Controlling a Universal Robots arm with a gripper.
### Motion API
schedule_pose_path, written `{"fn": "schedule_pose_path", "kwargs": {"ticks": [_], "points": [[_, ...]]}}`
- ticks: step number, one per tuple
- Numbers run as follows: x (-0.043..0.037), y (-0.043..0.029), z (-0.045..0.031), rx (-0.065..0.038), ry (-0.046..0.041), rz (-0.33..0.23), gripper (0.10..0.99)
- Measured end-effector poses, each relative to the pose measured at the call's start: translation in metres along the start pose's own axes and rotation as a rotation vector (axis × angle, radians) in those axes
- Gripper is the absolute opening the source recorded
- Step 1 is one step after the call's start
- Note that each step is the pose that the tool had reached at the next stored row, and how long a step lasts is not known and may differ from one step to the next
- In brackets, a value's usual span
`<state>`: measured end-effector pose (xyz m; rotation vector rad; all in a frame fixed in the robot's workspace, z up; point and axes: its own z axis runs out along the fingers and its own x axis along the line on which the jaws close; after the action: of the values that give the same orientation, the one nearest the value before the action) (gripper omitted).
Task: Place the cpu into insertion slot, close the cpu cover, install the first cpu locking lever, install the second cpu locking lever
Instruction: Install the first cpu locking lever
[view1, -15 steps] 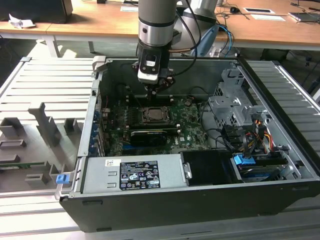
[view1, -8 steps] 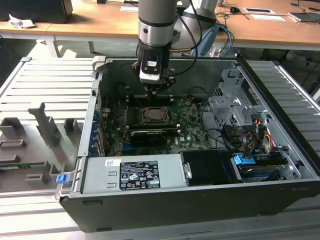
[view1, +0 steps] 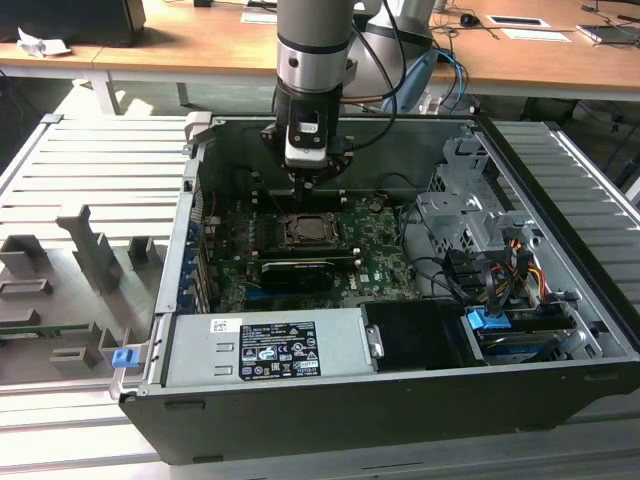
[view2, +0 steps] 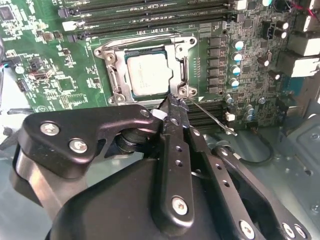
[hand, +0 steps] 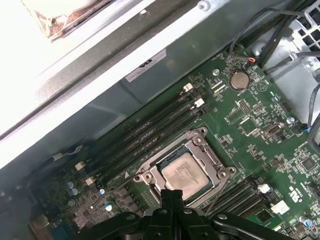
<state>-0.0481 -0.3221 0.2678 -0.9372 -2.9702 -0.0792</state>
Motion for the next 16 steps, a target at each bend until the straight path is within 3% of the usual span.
{"fn": "schedule_pose_path", "kwargs": {"ticks": [5, 16], "points": [[0.0000, 0.0000, 0.0000, 0.003, 0.0028, -0.070, 0.106], [0.0000, 0.0000, 0.0000, 0.006, 0.0059, -0.144, 0.106]]}}
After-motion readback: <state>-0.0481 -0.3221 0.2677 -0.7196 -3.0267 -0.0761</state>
